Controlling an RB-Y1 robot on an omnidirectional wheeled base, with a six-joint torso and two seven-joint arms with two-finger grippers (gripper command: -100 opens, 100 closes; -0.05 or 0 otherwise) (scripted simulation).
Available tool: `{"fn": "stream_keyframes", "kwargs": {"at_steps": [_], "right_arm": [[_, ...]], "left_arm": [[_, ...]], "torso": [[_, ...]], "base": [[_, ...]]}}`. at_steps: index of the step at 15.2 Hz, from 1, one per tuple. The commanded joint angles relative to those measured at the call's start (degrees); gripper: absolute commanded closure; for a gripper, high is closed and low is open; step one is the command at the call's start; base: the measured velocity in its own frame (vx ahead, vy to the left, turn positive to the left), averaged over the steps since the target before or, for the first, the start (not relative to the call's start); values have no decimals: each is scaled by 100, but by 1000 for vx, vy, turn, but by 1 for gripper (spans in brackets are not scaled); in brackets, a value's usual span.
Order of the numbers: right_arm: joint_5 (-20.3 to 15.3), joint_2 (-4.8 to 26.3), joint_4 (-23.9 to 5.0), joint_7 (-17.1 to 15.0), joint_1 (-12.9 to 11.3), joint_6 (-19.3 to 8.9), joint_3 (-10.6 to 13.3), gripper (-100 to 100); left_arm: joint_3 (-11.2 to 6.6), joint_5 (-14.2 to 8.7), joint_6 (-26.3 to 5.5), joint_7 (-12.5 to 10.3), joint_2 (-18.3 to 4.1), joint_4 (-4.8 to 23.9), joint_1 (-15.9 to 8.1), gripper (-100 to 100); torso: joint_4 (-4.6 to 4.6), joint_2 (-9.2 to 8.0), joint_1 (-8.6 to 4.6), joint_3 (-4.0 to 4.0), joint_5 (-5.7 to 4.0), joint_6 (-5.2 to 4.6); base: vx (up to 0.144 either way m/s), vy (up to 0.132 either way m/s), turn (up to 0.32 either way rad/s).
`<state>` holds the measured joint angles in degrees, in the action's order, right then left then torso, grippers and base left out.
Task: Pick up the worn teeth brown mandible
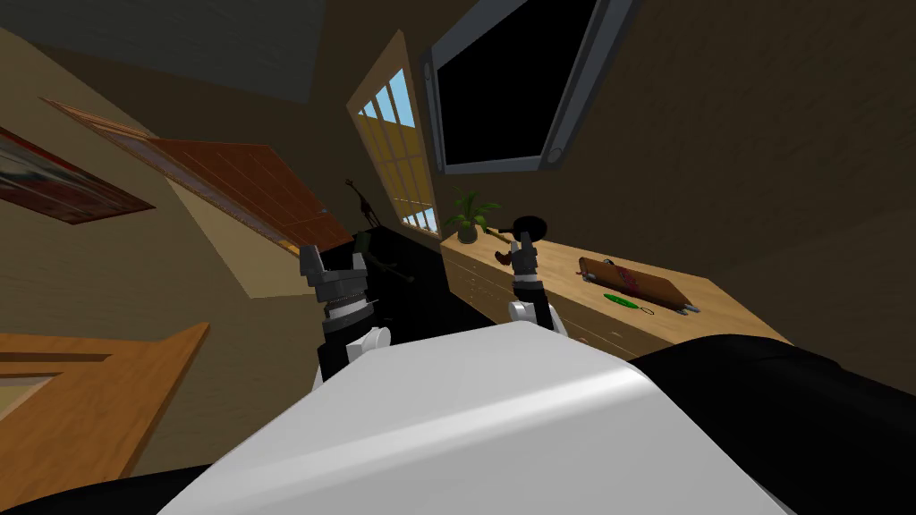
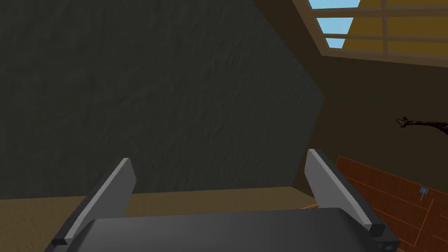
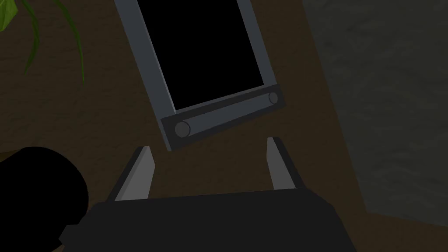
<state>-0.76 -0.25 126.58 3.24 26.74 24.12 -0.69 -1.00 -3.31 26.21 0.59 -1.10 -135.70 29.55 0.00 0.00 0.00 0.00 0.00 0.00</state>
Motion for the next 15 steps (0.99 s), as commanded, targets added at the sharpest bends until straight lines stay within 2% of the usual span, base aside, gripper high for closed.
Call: {"fn": "stream_keyframes", "kwargs": {"at_steps": [1,2,3,7,8,9,10,13,14,15], "right_arm": [[-65,216,-92,37,34,25,-13,-100],[-108,348,-153,61,56,41,-21,-100],[-108,348,-153,61,56,41,-21,-100],[-296,870,-417,168,153,112,-55,-100],[-296,880,-417,168,153,112,-55,-100],[-376,1088,-528,213,194,142,-69,-100],[-376,1098,-528,213,194,142,-69,-100],[-560,1496,-781,317,287,212,-99,-100],[-560,1587,-781,317,287,212,-99,-100],[-662,1738,-922,374,339,250,-115,-100]], "left_arm": [[0,0,0,0,0,0,0,0],[0,0,0,0,0,0,0,0],[0,0,0,0,0,0,0,0],[0,0,0,0,0,0,0,0],[0,0,0,0,0,0,0,0],[0,0,0,0,0,0,0,0],[0,0,0,0,0,0,0,0],[0,0,0,0,0,0,0,0],[0,0,0,0,0,0,0,0],[0,0,0,0,0,0,0,0]], "torso": [[0,0,0,0,0,0],[0,0,-3,0,-1,0],[0,1,-8,-1,-2,0],[0,1,-16,-1,-4,0],[1,2,-17,-1,-4,0],[1,3,-16,-2,-4,0],[1,3,-15,-2,-4,0],[1,4,-16,-2,-3,0],[1,5,-16,-3,-4,1],[1,5,-15,-3,-3,0]], "base": [[3,-8,22],[4,-20,37],[5,-25,29],[5,-30,35],[9,-25,33],[9,-24,40],[6,-21,36],[11,-27,46],[12,-22,47],[13,-24,51]]}}
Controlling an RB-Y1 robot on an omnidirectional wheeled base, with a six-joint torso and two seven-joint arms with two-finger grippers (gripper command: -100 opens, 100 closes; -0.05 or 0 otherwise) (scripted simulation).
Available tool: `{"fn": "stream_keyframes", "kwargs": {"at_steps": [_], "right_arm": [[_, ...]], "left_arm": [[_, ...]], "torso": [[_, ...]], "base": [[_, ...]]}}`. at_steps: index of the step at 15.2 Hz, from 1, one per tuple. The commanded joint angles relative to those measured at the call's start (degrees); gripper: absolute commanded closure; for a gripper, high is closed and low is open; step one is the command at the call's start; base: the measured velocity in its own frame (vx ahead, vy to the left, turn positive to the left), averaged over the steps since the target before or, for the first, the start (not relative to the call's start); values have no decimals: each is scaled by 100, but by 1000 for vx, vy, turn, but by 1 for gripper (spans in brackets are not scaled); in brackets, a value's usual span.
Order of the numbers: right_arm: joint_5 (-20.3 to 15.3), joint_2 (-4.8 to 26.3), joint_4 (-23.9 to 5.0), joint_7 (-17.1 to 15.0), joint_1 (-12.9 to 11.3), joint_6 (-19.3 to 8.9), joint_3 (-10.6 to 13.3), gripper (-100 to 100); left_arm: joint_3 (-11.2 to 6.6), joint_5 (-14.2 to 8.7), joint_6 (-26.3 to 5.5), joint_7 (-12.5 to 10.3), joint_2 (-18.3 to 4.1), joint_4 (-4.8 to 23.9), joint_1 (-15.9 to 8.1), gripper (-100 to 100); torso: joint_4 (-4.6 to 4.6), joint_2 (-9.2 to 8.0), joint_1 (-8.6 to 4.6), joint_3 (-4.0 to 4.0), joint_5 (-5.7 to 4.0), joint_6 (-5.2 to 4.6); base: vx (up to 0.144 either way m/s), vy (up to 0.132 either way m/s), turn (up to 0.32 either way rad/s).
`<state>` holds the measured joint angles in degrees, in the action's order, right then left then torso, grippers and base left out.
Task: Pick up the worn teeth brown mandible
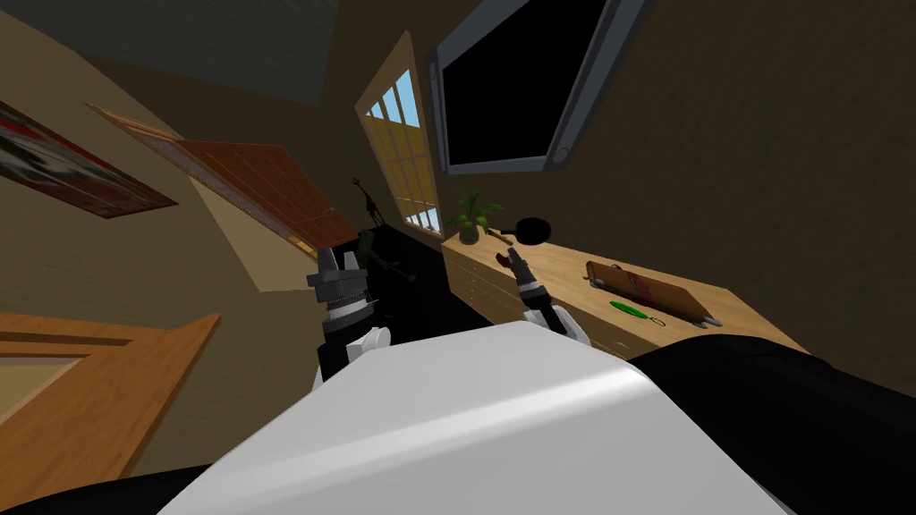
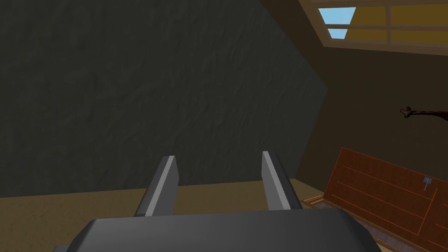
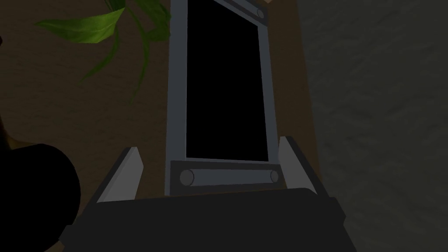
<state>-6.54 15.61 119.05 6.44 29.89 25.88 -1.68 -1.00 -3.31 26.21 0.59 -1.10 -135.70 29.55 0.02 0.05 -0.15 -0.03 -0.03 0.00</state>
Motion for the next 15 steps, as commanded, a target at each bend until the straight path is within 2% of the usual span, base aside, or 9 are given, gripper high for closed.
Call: {"fn": "stream_keyframes", "kwargs": {"at_steps": [1,4,6,9,11,12,13,14,15], "right_arm": [[-84,269,-169,55,24,74,-16,-100],[-307,692,-472,180,136,158,-48,-100],[-307,846,-472,180,136,158,-48,-100],[-552,1293,-799,317,258,251,-79,-100],[-552,1467,-799,317,258,251,-79,-100],[-681,1645,-970,389,322,300,-94,-100],[-681,1766,-970,389,322,300,-94,-100],[-681,1790,-970,389,322,300,-94,-100],[-814,1984,-1145,463,388,350,-108,-100]], "left_arm": [[0,0,0,0,0,0,0,0],[0,0,0,0,0,0,0,0],[0,0,0,0,0,0,0,0],[0,0,0,0,0,0,0,0],[0,0,0,0,0,0,0,0],[0,0,0,0,0,0,0,0],[0,0,0,0,0,0,0,0],[0,0,0,0,0,0,0,0],[0,0,0,0,0,0,0,0]], "torso": [[0,0,0,0,0,0],[0,1,-2,0,-1,1],[0,2,-3,-1,-1,0],[0,2,4,-1,1,1],[0,3,2,-2,0,1],[0,3,4,-2,1,0],[1,3,4,-2,1,1],[1,4,3,-2,1,1],[0,3,5,-2,1,0]], "base": [[11,-25,43],[13,-31,56],[14,-25,38],[14,-17,63],[17,-20,37],[16,-18,56],[18,-19,63],[12,-14,23],[16,-14,57]]}}
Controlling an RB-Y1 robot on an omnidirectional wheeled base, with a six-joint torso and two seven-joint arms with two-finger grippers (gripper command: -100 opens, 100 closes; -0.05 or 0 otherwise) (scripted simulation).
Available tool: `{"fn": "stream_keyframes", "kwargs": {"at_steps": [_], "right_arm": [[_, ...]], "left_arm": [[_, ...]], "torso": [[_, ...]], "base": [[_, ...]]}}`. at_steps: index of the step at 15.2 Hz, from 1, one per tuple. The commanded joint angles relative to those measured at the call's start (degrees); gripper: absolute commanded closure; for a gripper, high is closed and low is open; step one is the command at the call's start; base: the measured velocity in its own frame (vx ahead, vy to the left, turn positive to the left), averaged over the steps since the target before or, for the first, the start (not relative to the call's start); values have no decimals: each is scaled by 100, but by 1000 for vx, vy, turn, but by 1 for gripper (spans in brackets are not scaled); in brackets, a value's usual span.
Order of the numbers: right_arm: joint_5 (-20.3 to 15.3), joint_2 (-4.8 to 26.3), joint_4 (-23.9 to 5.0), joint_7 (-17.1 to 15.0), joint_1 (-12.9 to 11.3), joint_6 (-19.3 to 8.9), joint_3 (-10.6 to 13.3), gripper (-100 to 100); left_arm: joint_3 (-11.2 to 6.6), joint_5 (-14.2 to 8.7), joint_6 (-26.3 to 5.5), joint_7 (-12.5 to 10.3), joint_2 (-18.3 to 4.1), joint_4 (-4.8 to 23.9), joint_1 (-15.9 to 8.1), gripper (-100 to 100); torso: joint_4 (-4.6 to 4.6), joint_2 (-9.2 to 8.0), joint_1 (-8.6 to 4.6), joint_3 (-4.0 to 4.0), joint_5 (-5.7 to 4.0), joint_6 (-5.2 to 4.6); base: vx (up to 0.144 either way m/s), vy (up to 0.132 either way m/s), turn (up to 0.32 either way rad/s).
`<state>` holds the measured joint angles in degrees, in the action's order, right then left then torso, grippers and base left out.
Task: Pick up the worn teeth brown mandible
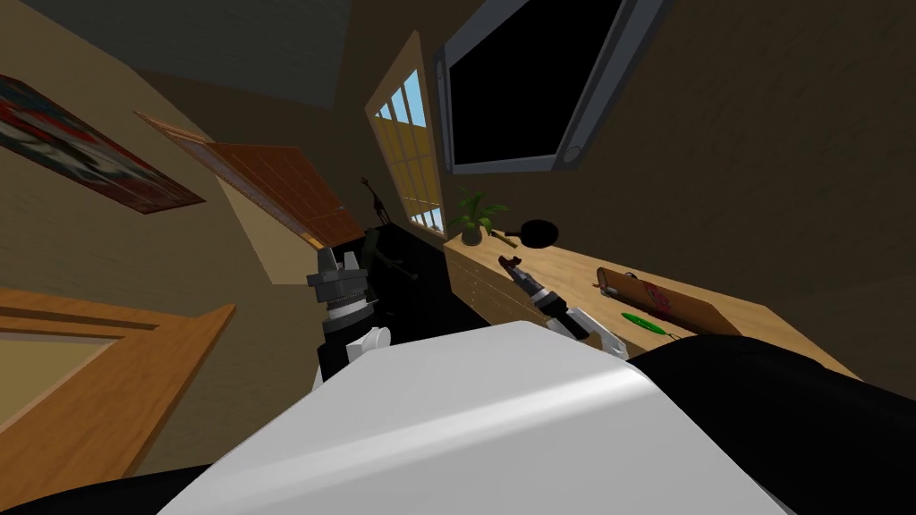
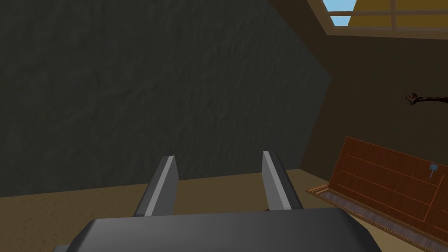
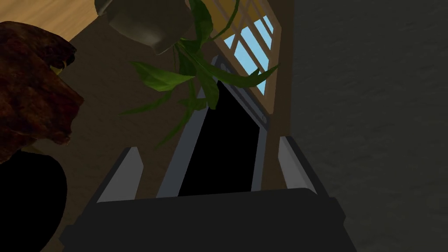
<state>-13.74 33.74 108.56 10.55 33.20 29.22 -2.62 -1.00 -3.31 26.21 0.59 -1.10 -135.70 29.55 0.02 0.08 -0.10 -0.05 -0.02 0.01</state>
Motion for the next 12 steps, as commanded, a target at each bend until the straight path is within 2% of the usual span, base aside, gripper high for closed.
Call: {"fn": "stream_keyframes", "kwargs": {"at_steps": [1,2,3,5,6,8,9,11,12], "right_arm": [[-95,286,-95,52,57,17,-13,-100],[-95,307,-95,52,57,17,-13,-100],[-231,502,-272,128,124,68,-26,-100],[-231,643,-272,128,124,68,-26,-100],[-370,839,-451,205,191,121,-39,-100],[-370,983,-451,205,191,121,-39,-100],[-511,1189,-631,283,259,174,-50,-100],[-511,1325,-631,283,259,174,-50,-100],[-654,1533,-812,362,327,229,-59,-100]], "left_arm": [[0,0,0,0,0,0,0,0],[0,0,0,0,0,0,0,0],[0,0,0,0,0,0,0,0],[0,0,0,0,0,0,0,0],[0,0,0,0,0,0,0,0],[0,0,0,0,0,0,0,0],[0,0,0,0,0,0,0,0],[0,0,0,0,0,0,0,0],[0,0,0,0,0,0,0,0]], "torso": [[0,0,0,0,0,0],[0,0,0,0,0,0],[0,-1,2,0,0,-1],[0,1,0,-1,1,0],[0,1,1,0,0,-1],[0,3,2,-2,1,0],[0,2,3,-1,1,-1],[1,4,3,-2,1,0],[0,3,5,-2,1,-1]], "base": [[17,-14,65],[12,-13,25],[17,-13,71],[18,-16,48],[20,-13,62],[22,-10,52],[21,-7,70],[20,-8,55],[24,-7,64]]}}
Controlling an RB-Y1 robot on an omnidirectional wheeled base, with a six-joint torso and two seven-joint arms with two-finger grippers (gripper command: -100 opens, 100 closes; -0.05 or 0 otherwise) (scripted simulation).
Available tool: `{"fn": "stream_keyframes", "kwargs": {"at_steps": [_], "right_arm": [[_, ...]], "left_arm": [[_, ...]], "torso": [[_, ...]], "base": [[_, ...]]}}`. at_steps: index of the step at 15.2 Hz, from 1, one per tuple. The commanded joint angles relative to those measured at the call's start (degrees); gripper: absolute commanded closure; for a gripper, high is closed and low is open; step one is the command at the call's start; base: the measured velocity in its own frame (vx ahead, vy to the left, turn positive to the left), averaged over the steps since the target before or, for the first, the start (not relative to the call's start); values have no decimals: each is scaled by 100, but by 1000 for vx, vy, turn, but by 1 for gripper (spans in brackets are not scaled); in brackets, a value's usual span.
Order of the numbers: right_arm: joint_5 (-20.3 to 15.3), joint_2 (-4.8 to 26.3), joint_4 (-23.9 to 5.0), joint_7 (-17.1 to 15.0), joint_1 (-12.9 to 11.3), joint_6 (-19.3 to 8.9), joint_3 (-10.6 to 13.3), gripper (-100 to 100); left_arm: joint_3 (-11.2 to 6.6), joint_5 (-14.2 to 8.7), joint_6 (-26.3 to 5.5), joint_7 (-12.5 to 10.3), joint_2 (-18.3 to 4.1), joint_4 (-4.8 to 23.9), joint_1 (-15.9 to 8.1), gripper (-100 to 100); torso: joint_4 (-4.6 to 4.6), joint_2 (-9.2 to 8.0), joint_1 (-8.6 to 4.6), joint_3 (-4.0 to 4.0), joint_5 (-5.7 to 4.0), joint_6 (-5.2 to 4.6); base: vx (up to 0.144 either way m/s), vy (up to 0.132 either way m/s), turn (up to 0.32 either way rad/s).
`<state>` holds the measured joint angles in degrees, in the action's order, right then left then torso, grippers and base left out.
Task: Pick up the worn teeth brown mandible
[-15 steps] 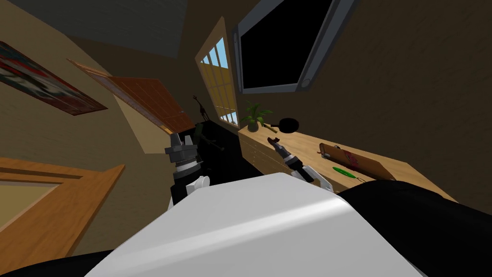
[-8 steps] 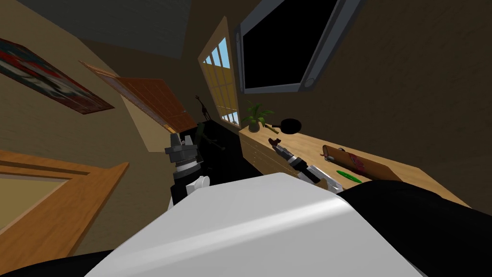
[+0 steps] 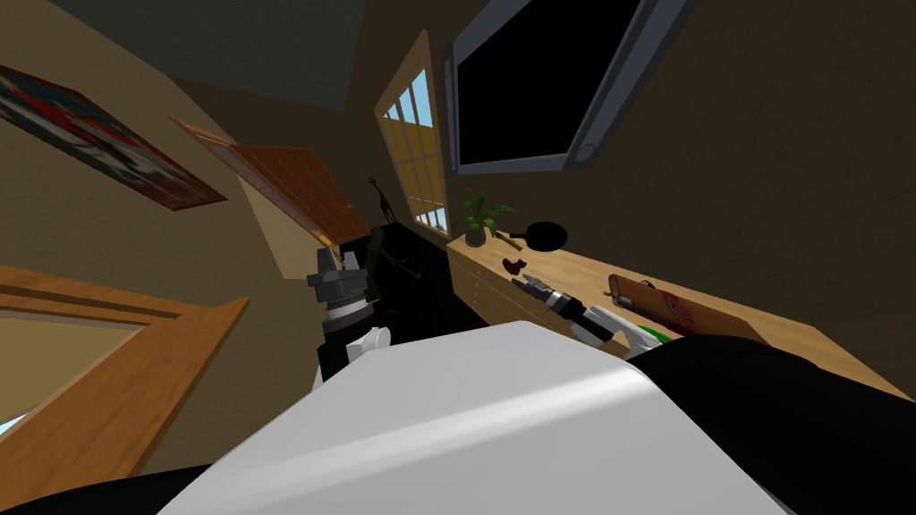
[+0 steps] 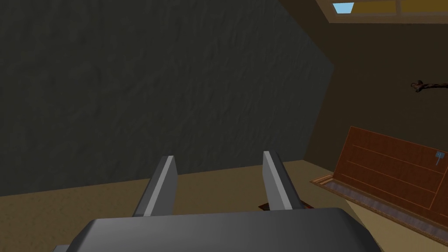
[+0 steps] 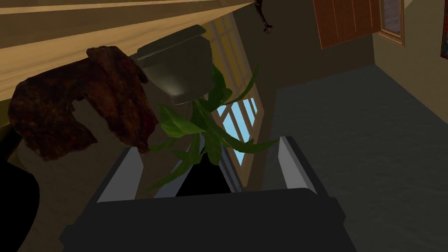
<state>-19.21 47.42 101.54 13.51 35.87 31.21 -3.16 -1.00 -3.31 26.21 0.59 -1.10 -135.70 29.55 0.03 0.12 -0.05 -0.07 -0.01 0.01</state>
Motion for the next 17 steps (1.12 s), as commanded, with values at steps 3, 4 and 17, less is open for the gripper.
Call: {"fn": "stream_keyframes", "kwargs": {"at_steps": [3,4,17], "right_arm": [[-250,593,-290,145,128,84,-14,-100],[-250,645,-290,145,128,84,-14,-100],[-966,2186,-1150,538,459,363,-24,-100]], "left_arm": [[0,0,0,0,0,0,0,0],[0,0,0,0,0,0,0,0],[0,0,0,0,0,0,0,0]], "torso": [[1,4,0,-2,1,0],[1,5,-1,-3,0,1],[2,8,10,-5,2,0]], "base": [[33,-8,89],[24,-7,41],[32,4,68]]}}
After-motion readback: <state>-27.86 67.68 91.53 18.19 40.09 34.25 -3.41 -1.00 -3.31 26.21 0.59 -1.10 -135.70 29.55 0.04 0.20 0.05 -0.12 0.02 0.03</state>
